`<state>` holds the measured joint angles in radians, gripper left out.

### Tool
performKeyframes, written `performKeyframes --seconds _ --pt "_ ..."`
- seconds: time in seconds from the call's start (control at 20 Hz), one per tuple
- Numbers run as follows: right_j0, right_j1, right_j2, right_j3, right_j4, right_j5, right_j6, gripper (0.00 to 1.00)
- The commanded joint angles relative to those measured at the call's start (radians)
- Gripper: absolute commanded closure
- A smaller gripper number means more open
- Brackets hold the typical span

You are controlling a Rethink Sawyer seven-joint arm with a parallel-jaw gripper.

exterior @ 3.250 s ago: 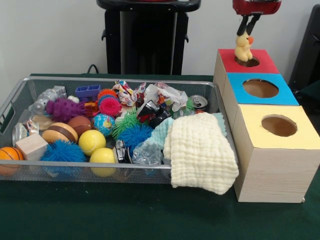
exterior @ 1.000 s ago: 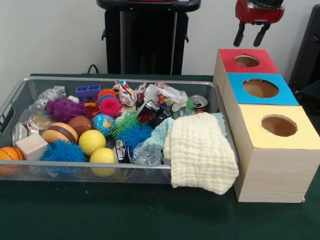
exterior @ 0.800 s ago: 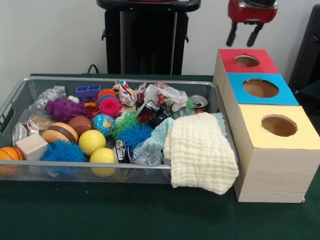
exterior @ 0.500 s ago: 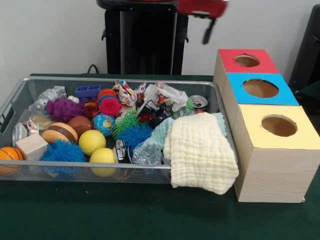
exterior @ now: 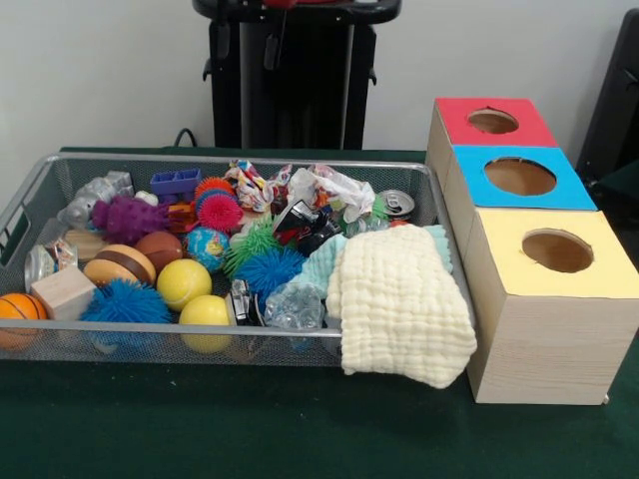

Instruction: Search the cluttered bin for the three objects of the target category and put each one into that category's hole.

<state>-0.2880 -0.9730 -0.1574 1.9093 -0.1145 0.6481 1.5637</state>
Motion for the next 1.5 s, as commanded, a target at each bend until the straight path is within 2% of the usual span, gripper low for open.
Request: performKeyframes --seconds 0.05,0.2,0.4,0.65,0.95,1.3,1.5 --pt "0.045 -0.038 0.183 0.074 -0.069 0.014 -0.118 0.00" --pt "0.095 0.006 0.180 0.106 -0.071 -0.094 0.004 0.00" --pt "0.210 0.078 0.109 0.079 -0.097 -0.134 0.151 0.00" --pt "0.260 0.092 0.081 0.082 -0.068 -0.141 0.164 0.00" --pt "0.297 0.131 0.036 0.052 -0.069 -0.137 0.172 0.00" --pt "0.315 0.151 0.016 0.044 -0.067 -0.145 0.179 0.00" --pt "0.318 0.135 0.018 0.047 -0.050 -0.127 0.170 0.00"
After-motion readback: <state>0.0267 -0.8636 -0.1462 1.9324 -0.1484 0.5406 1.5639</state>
